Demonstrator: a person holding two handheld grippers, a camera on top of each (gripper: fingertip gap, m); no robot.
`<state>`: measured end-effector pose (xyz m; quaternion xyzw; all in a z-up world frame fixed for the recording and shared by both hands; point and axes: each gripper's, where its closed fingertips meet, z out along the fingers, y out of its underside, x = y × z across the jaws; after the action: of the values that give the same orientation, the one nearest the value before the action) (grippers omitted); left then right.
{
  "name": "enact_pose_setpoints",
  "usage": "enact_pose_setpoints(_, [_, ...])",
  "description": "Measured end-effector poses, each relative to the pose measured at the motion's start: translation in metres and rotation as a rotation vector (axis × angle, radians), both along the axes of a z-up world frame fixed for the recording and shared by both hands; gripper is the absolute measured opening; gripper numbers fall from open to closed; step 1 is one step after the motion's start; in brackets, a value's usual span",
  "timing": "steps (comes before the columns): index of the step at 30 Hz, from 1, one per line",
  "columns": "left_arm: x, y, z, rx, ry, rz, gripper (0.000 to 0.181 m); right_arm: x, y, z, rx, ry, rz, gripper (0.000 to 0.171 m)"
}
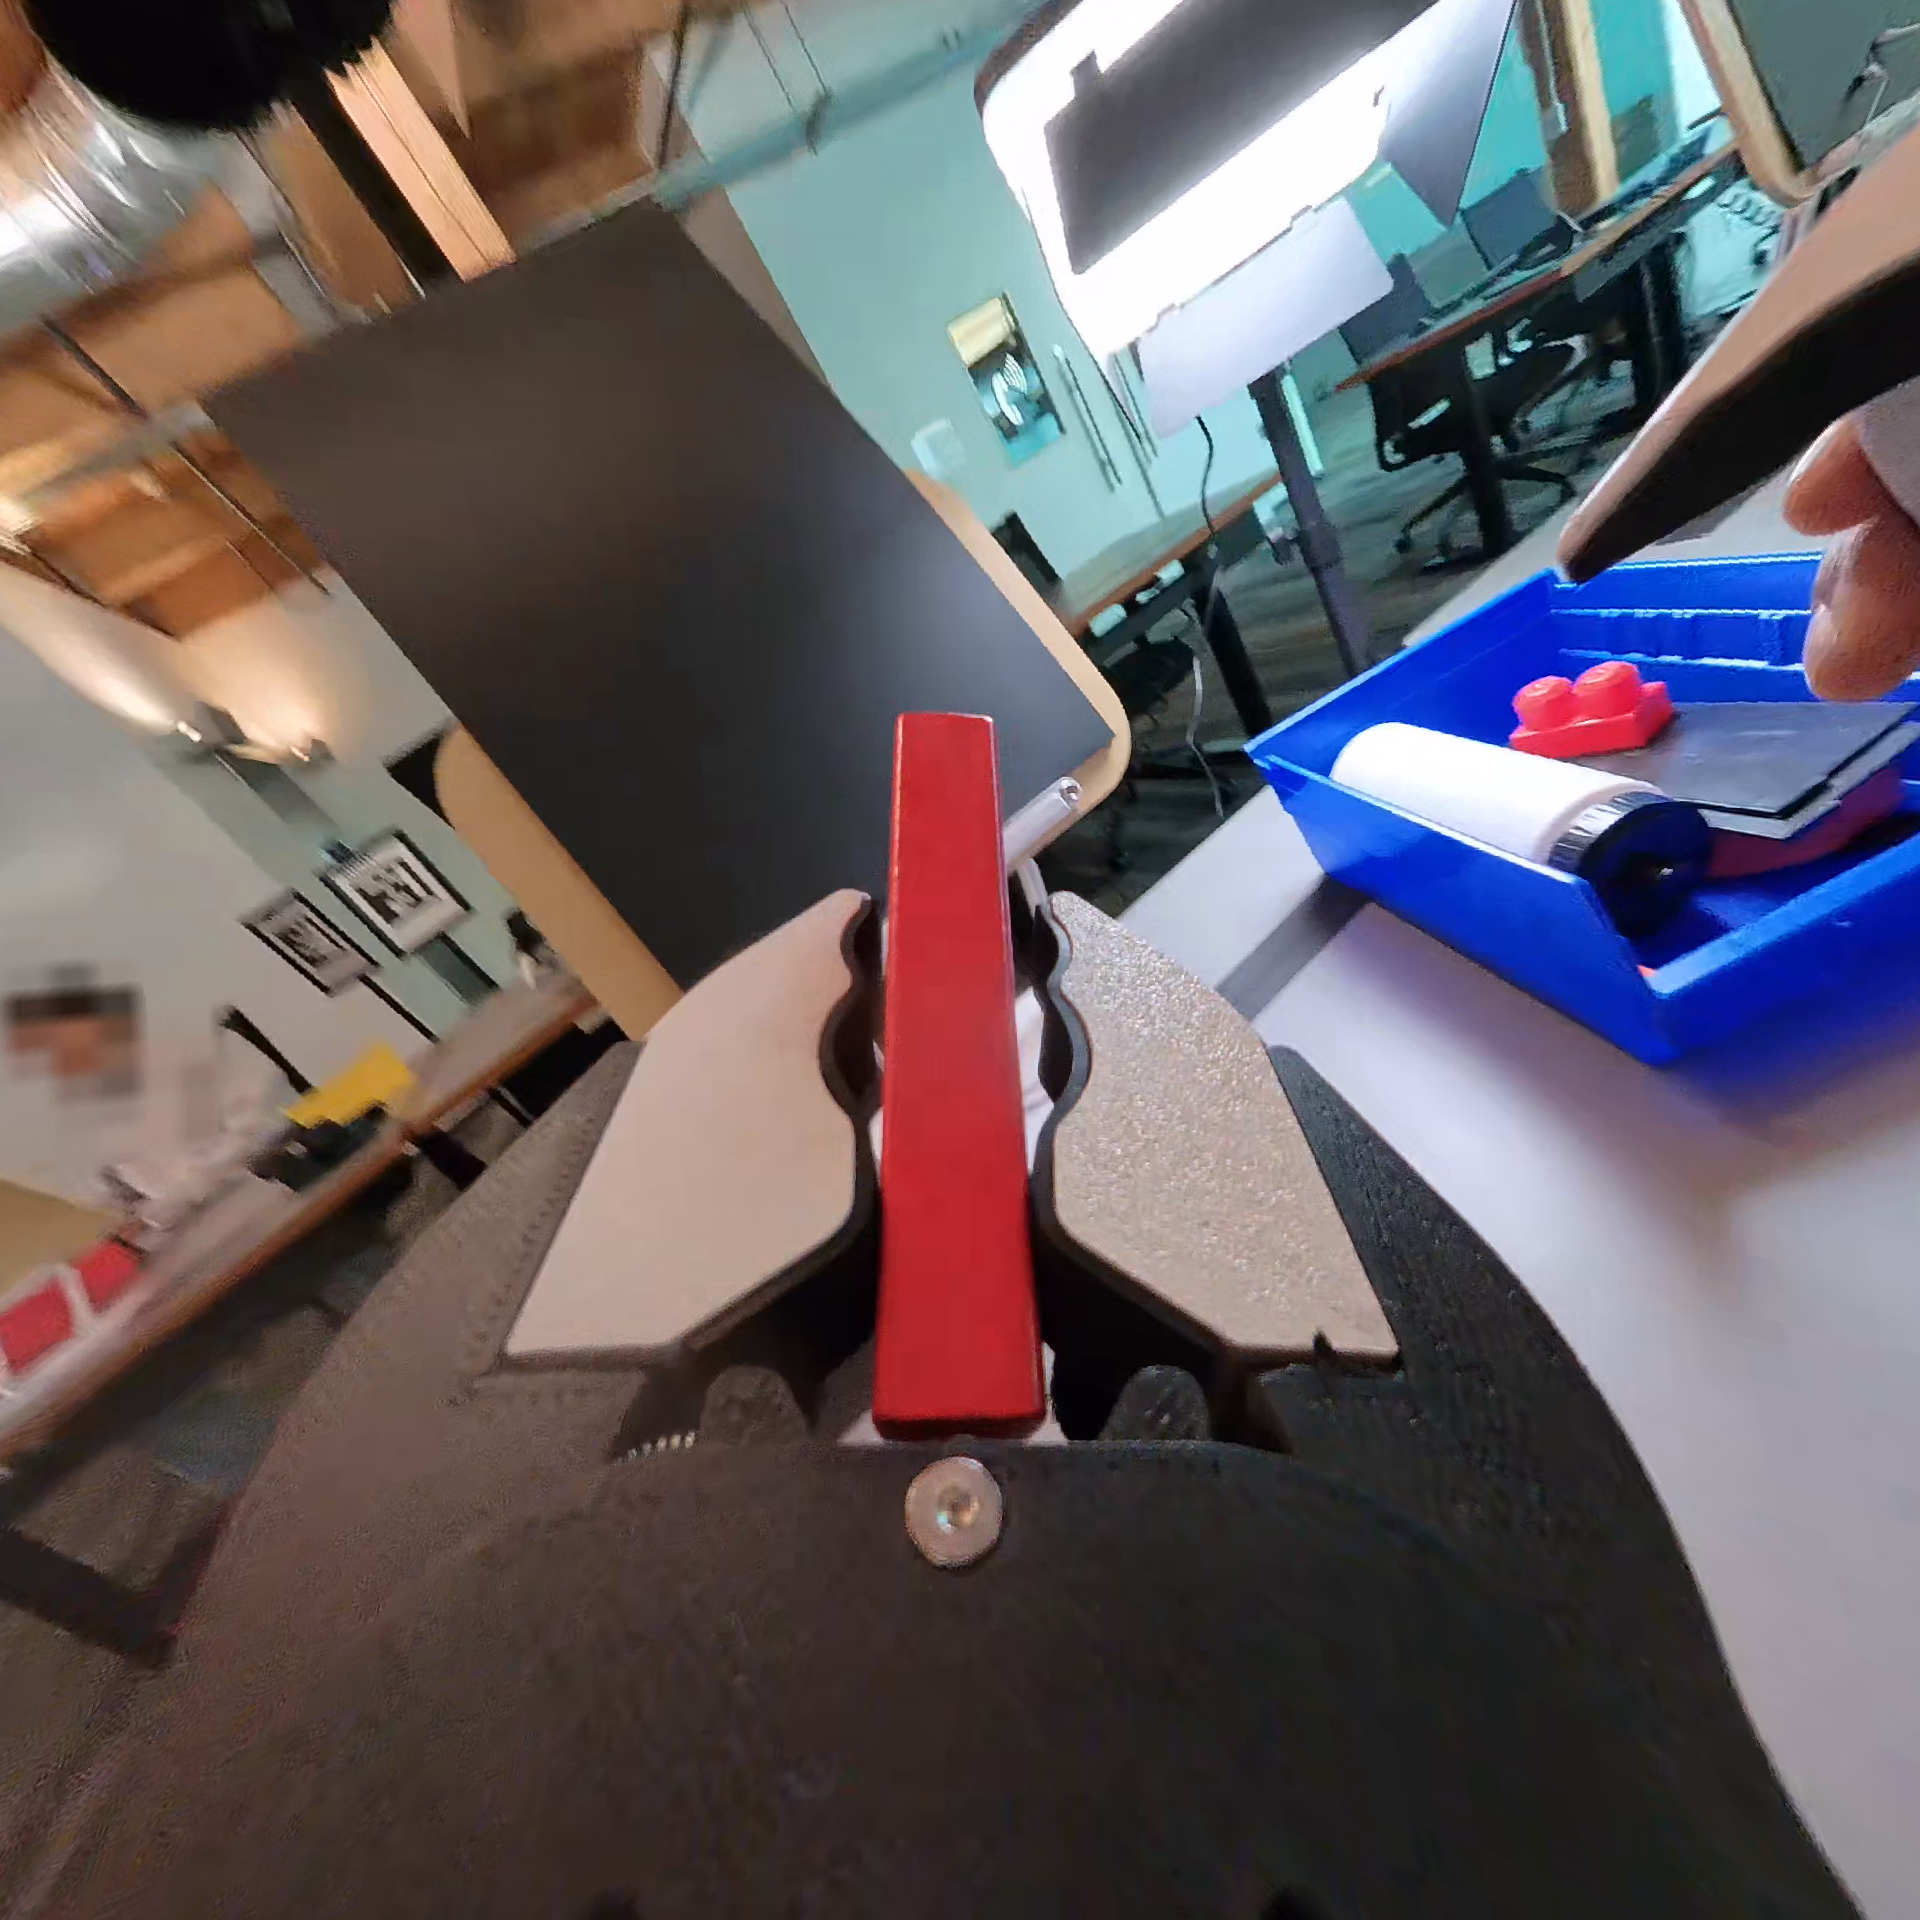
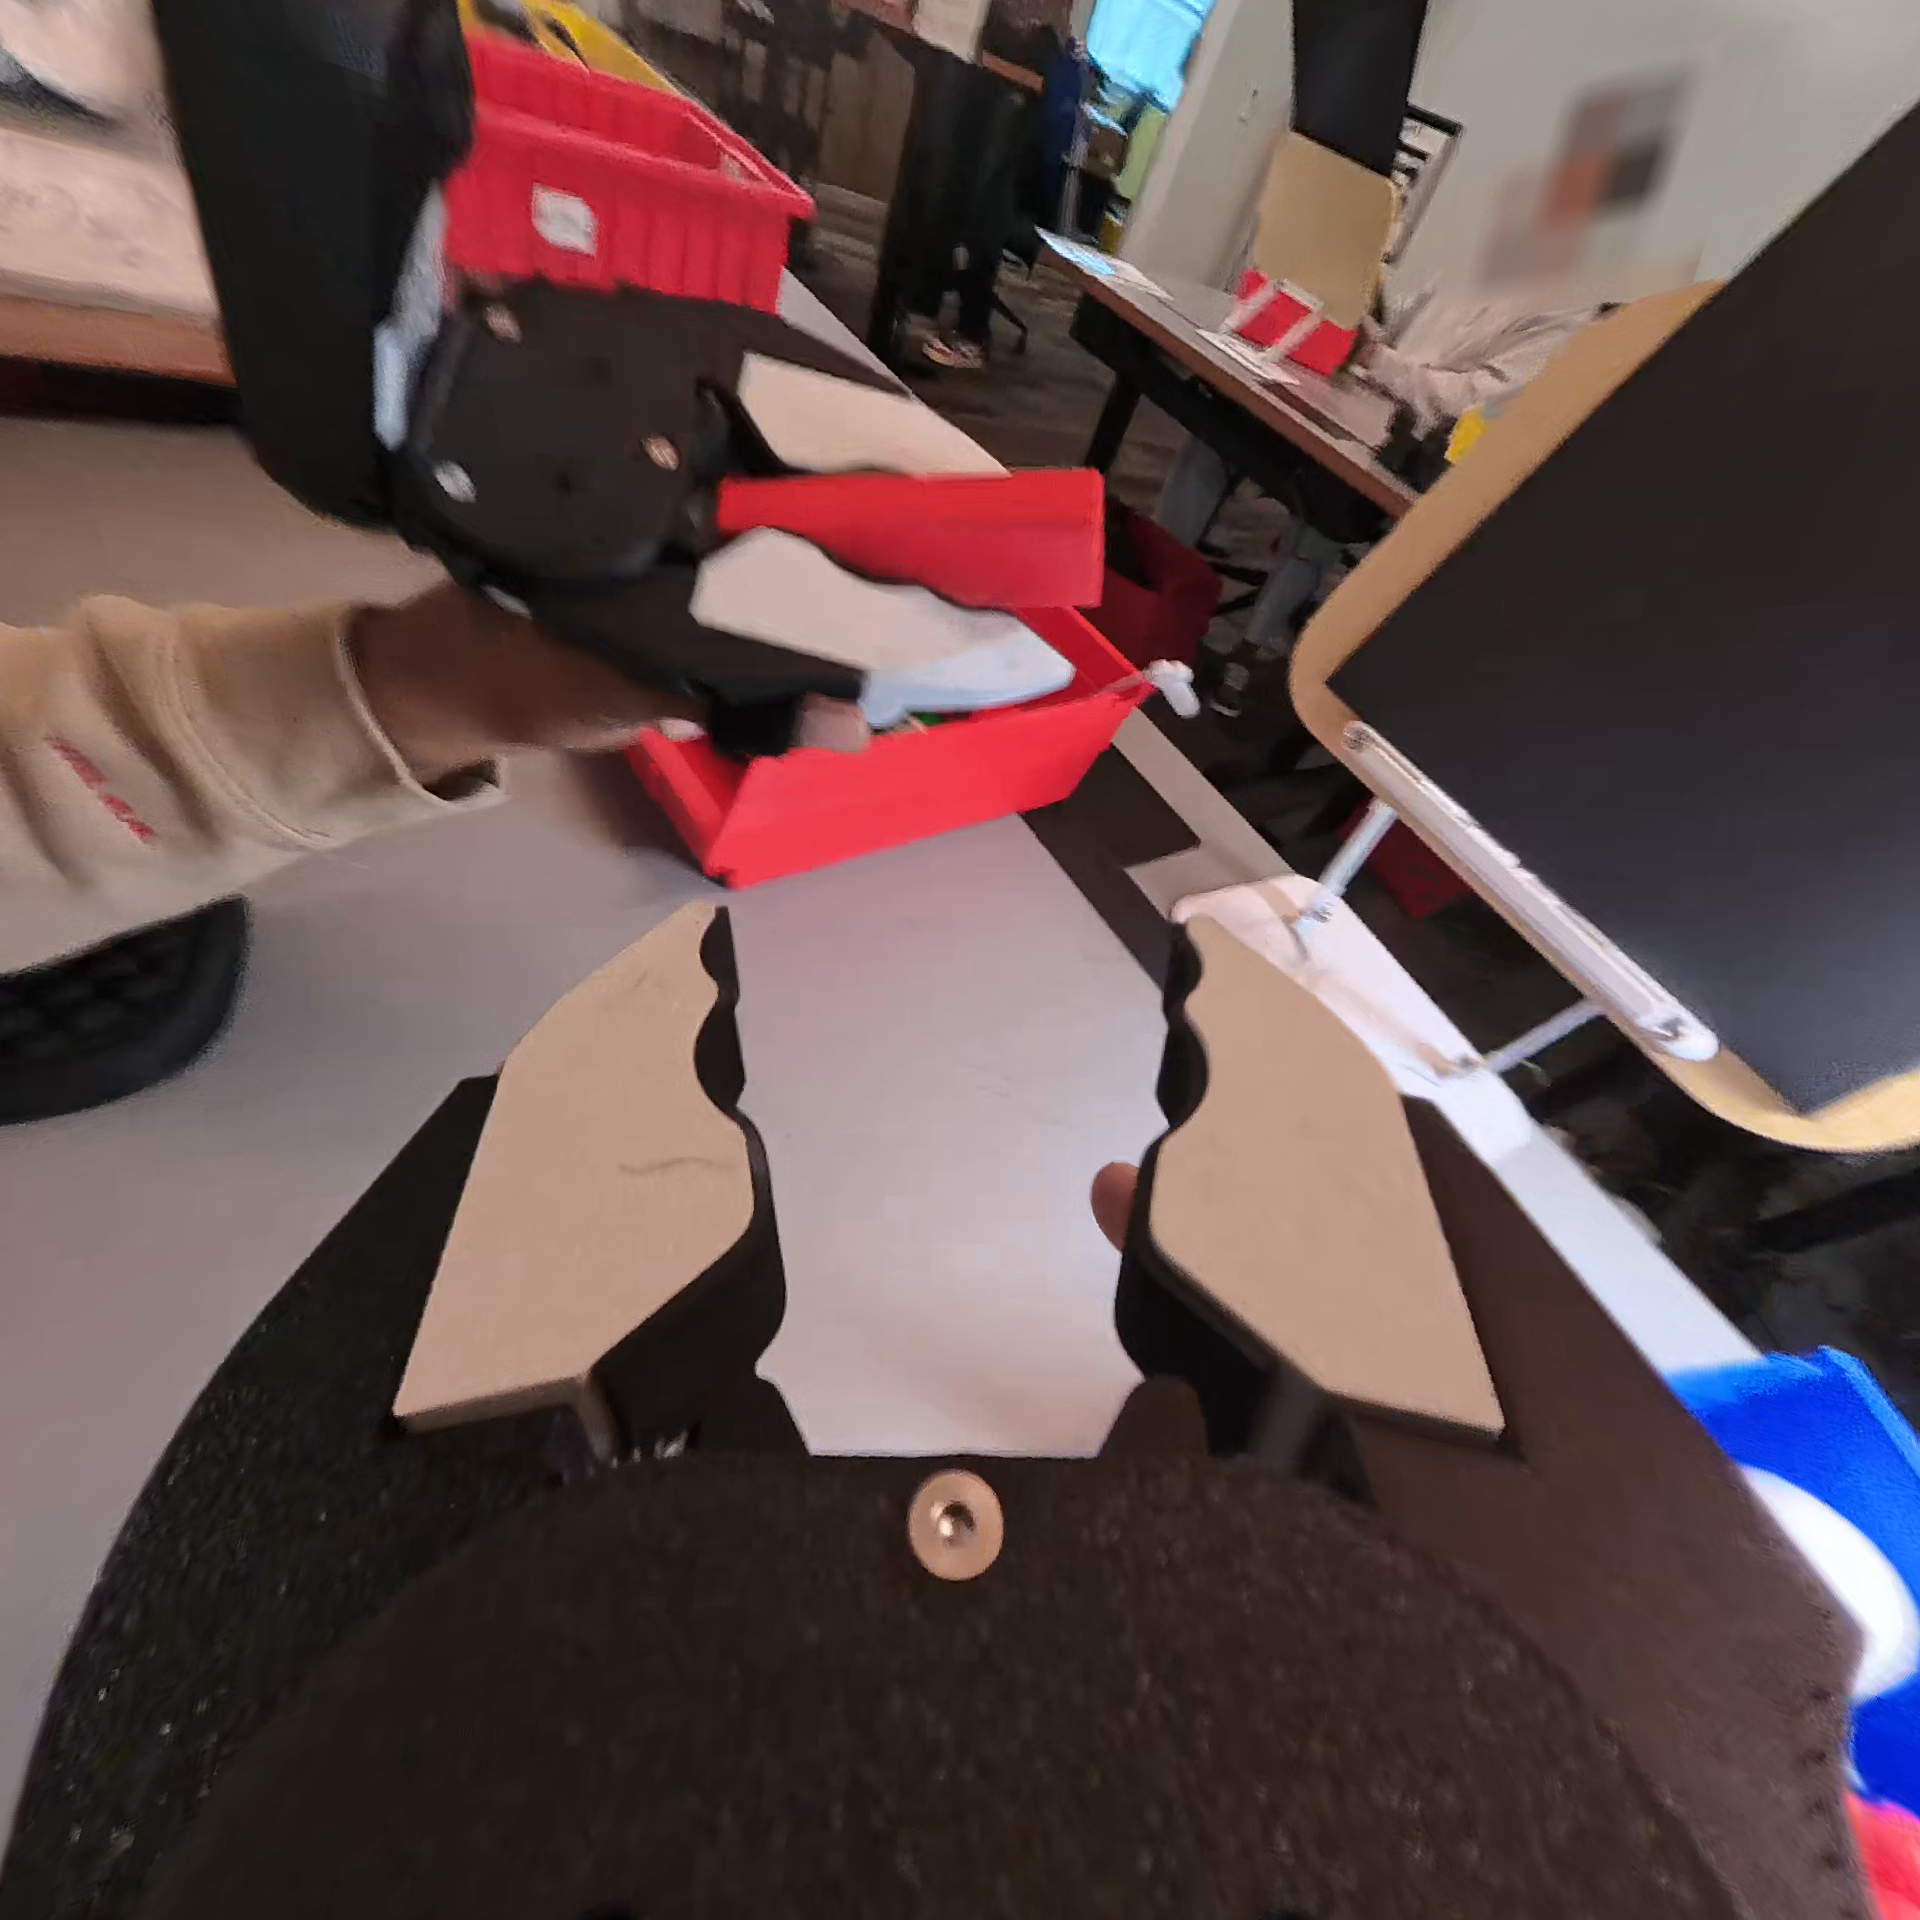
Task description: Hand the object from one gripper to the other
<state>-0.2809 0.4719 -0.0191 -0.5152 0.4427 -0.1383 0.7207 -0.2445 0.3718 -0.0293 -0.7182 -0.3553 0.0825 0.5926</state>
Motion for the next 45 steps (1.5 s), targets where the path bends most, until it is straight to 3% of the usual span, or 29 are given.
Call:
enact_pose_setpoints(7, [0.022, -0.044, 0.011, 0.291, -0.040, -0.018, 0.028, -0.020, -0.006, 0.029, -0.089, 0.539, 0.209, 0.072])
enact_pose_setpoints(12, [0.041, -0.087, 0.013, 0.453, -0.052, -0.098, 0.028, -0.017, 0.000, 0.022, -0.183, 0.712, 0.311, 0.067])
enact_pose_setpoints(15, [0.048, -0.098, 0.008, 0.497, -0.031, -0.127, 0.028, -0.022, -0.009, 0.021, -0.235, 0.757, 0.417, 0.049])
enact_pose_setpoints(18, [0.059, -0.098, -0.005, 0.328, 0.011, -0.268, 0.040, -0.015, -0.014, 0.022, -0.224, 0.707, 0.457, 0.036])
enact_pose_setpoints(21, [0.062, -0.097, -0.017, -0.020, 0.019, -0.480, 0.049, 0.000, -0.012, 0.028, -0.073, 0.577, 0.386, 0.036])
enact_pose_setpoints(24, [0.055, -0.097, -0.018, -0.272, -0.029, -0.648, 0.048, 0.021, -0.006, 0.033, 0.153, 0.327, 0.223, 0.035])
enact_pose_setpoints(28, [0.049, -0.102, -0.014, -0.553, -0.090, -0.806, 0.056, 0.024, -0.017, 0.038, 0.471, -0.018, 0.167, 0.034])
enact_pose_setpoints(33, [0.044, -0.128, -0.015, -0.952, -0.111, -1.110, 0.083, -0.005, -0.033, 0.025, 0.539, -0.158, 0.289, 0.034])
enact_pose_setpoints(37, [0.045, -0.143, -0.013, -1.106, -0.130, -1.226, 0.107, -0.020, -0.040, 0.011, 0.550, -0.257, 0.350, 0.034])
enact_pose_setpoints(45, [0.050, -0.169, -0.028, -1.198, -0.025, -1.325, 0.116, -0.045, -0.056, 0.001, 0.604, -0.347, 0.431, 0.034])
